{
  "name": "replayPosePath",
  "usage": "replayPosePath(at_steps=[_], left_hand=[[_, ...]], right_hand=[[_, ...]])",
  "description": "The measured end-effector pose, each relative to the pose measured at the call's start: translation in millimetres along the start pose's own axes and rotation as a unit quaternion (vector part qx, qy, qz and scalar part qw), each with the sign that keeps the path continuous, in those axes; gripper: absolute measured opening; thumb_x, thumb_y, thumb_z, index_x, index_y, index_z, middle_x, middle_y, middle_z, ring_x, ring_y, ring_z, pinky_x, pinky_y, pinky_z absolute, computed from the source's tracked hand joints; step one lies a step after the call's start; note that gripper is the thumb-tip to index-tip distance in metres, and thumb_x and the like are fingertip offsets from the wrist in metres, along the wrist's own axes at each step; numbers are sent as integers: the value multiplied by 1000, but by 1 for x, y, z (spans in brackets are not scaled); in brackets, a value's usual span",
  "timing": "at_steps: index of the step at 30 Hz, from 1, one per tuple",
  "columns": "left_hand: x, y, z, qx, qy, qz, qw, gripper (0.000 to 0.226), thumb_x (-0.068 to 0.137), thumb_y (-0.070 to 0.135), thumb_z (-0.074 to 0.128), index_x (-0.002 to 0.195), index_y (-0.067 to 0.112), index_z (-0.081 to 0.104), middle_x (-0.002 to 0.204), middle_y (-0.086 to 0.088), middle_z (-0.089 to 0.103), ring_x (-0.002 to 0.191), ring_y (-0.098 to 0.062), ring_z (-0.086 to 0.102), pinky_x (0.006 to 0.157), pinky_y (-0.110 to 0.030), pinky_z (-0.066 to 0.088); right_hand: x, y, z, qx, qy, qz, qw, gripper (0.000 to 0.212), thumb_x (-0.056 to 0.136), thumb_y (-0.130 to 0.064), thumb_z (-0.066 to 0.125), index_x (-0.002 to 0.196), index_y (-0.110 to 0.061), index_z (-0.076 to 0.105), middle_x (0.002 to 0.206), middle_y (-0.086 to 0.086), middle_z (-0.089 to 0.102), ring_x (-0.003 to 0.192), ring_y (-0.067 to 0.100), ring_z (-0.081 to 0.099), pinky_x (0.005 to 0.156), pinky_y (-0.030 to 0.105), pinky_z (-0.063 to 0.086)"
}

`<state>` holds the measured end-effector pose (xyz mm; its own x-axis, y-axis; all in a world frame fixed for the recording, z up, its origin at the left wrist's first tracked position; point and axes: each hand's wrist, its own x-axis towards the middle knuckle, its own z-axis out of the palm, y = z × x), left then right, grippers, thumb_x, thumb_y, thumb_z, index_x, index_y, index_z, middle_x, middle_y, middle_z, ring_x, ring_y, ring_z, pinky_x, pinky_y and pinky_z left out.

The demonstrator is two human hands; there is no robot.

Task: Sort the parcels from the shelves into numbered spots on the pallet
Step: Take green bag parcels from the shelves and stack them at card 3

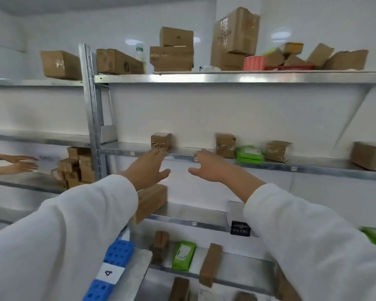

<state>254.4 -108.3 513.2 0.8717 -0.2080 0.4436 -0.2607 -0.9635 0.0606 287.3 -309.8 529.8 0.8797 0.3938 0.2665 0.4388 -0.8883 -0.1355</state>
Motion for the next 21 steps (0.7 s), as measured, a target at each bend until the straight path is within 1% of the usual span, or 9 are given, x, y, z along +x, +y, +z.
replayPosePath(at_steps=[2, 6, 9, 11, 13, 15, 19, 21], left_hand=[[15, 40, 8, -13, 4, 30, 999, 55, 95, 39, 53, 142, 14, 40, 145, -5, 43, 133, -22, 39, 108, -34, 32], [41, 102, 19, -47, 12, 72, 996, 54, 95, 38, 53, 142, 13, 41, 145, -4, 44, 134, -21, 38, 109, -32, 30], [60, 132, 27, -28, 11, 104, 994, 49, 95, 37, 52, 136, 11, 46, 137, -6, 50, 127, -23, 44, 106, -32, 33], [76, 148, 30, -11, 22, 122, 992, 46, 94, 35, 51, 132, 9, 48, 133, -7, 53, 123, -25, 46, 104, -31, 33], [92, 160, 36, -22, 25, 134, 990, 43, 93, 31, 52, 129, 7, 50, 130, -9, 54, 120, -26, 47, 101, -31, 33], [109, 170, 44, -38, 18, 143, 989, 38, 93, 29, 52, 122, 5, 52, 125, -11, 55, 116, -28, 48, 97, -32, 35], [149, 180, 70, -61, 3, 159, 985, 34, 92, 30, 53, 113, 5, 54, 120, -10, 54, 115, -28, 48, 95, -36, 40], [168, 182, 82, -52, 5, 173, 984, 35, 92, 32, 51, 116, 5, 53, 120, -11, 54, 114, -27, 47, 95, -37, 40]], right_hand=[[-22, 40, -7, -5, 7, 34, 999, 47, 92, -42, 55, 123, -8, 49, 126, 9, 50, 109, 27, 54, 84, 34, 45], [-59, 101, -25, 20, 17, 99, 995, 53, 92, -45, 54, 131, -10, 46, 130, 8, 52, 112, 25, 54, 94, 40, 47], [-76, 133, -36, 27, 24, 124, 992, 54, 93, -44, 54, 134, -10, 45, 130, 9, 53, 112, 25, 54, 95, 39, 47], [-84, 150, -42, 29, 35, 137, 990, 49, 94, -39, 54, 131, -8, 47, 127, 10, 55, 111, 25, 55, 92, 36, 47], [-87, 168, -46, 25, 44, 148, 988, 43, 95, -35, 53, 126, -6, 51, 125, 11, 54, 109, 25, 55, 86, 34, 45], [-85, 185, -45, 19, 47, 162, 985, 42, 95, -34, 52, 125, -5, 51, 126, 13, 54, 110, 26, 54, 84, 33, 43], [-64, 213, -38, 19, 49, 182, 982, 51, 97, -38, 49, 134, -4, 40, 137, 13, 44, 121, 28, 47, 93, 35, 40], [-49, 224, -34, 16, 60, 180, 982, 55, 97, -41, 47, 136, -4, 36, 141, 14, 39, 126, 28, 42, 97, 36, 38]])
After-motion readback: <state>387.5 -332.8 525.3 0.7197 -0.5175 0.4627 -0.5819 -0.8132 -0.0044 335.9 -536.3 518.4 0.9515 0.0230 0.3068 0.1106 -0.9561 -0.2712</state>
